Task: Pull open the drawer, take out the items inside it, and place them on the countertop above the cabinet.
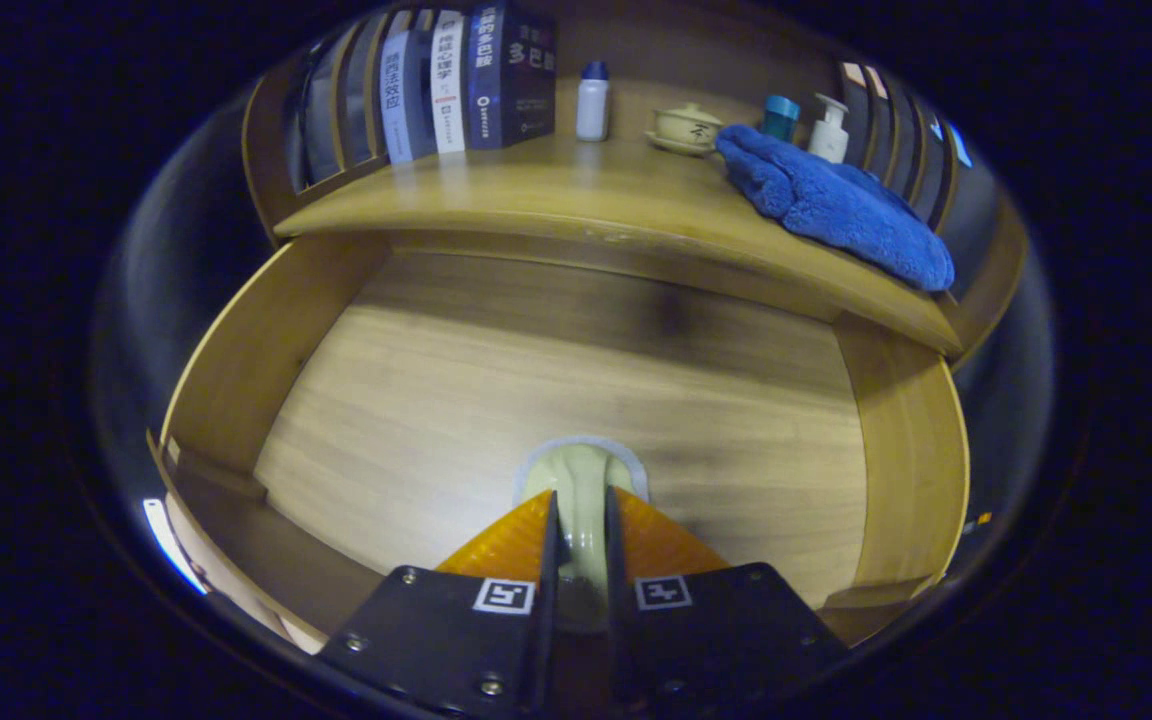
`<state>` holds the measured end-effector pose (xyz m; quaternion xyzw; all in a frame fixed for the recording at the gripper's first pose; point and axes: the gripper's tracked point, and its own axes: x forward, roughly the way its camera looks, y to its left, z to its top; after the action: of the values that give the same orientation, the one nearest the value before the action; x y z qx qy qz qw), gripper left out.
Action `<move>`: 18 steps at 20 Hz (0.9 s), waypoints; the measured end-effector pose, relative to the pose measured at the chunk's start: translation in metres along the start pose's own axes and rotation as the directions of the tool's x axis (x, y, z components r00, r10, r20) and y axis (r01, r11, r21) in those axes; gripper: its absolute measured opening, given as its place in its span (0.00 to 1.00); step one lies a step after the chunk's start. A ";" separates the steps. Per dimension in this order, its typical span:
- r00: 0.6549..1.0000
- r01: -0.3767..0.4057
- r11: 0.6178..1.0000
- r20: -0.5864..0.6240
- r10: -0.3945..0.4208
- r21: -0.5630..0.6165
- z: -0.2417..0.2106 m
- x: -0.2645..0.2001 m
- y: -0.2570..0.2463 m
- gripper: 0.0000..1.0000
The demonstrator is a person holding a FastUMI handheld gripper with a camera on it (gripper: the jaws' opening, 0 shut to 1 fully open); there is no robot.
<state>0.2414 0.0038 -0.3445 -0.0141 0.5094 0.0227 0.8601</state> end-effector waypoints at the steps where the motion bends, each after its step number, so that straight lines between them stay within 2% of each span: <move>1: 1.000 0.013 1.000 0.008 -0.013 0.021 0.004 -0.009 -0.005 0.17; 2: 1.000 0.014 0.999 0.023 -0.014 0.040 0.007 -0.009 -0.005 0.12; 6: 0.996 -0.038 0.990 0.091 0.025 0.138 0.029 -0.019 -0.002 0.11; 13: 0.984 -0.053 0.990 0.177 0.028 0.133 0.056 -0.043 -0.003 0.11; 18: 0.959 -0.079 0.986 0.280 0.035 0.145 0.101 -0.067 -0.002 0.11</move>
<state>0.2980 0.0049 -0.2366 0.0708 0.3846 0.0096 0.9203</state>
